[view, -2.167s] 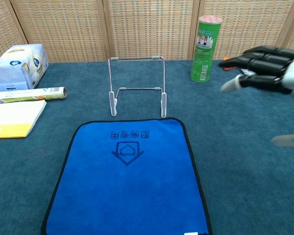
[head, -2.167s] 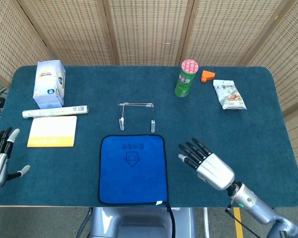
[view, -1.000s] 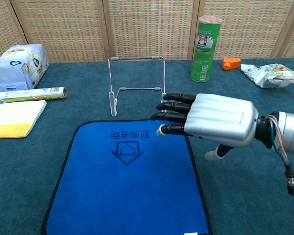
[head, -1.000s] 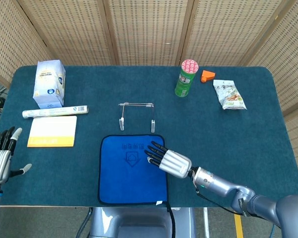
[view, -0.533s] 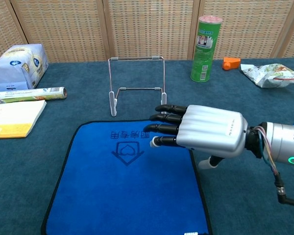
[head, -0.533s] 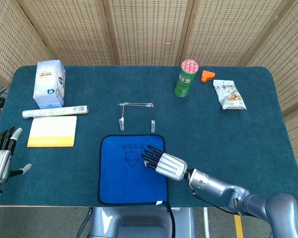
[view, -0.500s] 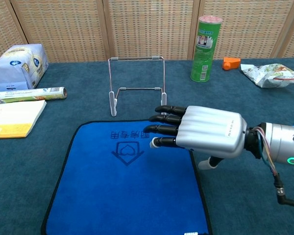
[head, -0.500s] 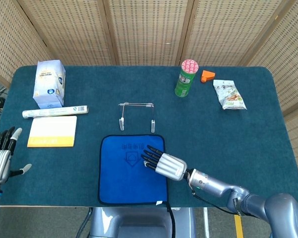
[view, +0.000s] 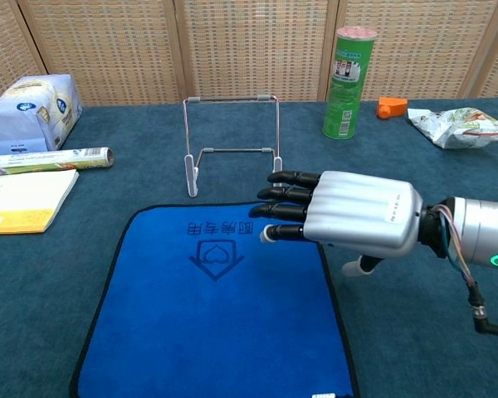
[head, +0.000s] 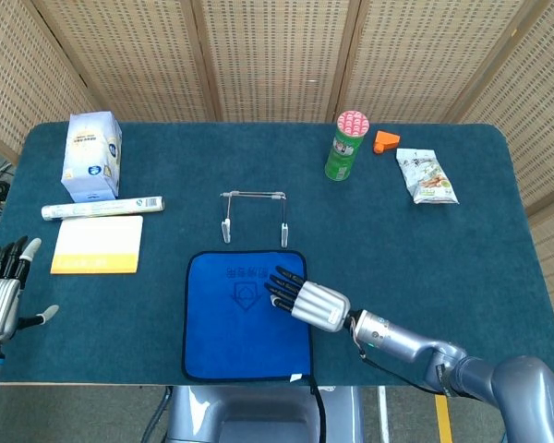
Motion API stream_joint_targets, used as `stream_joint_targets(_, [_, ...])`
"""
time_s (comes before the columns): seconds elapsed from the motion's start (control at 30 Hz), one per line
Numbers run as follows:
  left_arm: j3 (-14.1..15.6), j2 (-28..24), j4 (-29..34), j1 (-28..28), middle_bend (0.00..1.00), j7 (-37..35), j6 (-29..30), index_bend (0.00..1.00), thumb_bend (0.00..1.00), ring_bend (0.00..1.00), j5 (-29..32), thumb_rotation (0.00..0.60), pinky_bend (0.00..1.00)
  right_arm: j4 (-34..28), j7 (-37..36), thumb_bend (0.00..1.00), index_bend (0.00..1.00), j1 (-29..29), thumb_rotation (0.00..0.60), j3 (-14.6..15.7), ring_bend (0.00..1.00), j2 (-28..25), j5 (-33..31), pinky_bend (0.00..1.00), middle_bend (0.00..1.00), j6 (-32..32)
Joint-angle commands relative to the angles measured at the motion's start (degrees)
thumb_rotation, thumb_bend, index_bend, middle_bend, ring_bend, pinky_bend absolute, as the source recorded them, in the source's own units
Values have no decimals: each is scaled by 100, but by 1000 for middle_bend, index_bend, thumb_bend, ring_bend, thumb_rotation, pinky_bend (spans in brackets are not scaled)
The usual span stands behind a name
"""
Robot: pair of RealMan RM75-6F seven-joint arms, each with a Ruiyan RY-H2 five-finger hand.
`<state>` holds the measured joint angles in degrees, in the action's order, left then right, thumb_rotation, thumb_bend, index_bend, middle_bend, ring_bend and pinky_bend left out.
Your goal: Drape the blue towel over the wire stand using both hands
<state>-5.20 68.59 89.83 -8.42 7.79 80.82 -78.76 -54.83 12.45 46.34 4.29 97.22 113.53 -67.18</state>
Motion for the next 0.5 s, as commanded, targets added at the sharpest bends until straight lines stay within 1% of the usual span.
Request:
stream_joint_targets(0.03, [1,-1,-1,0,0,-8,3,0,0,0,-4,600,0,12,11,0,197,4,600,19,0,7,-45,42,96,31])
stream_joint_targets(0.3, [5,-17,12,0,0,-30,14,0,0,0,-15,600,0,192,93,0,197,52,600,98,0,130,-97,44,96,152])
stream_joint_targets(0.5, [10,-27,17,2,0,-54,17,0,0,0,-18,600,0,172,109,0,197,100,600,131,0,216,-154,50,100,203])
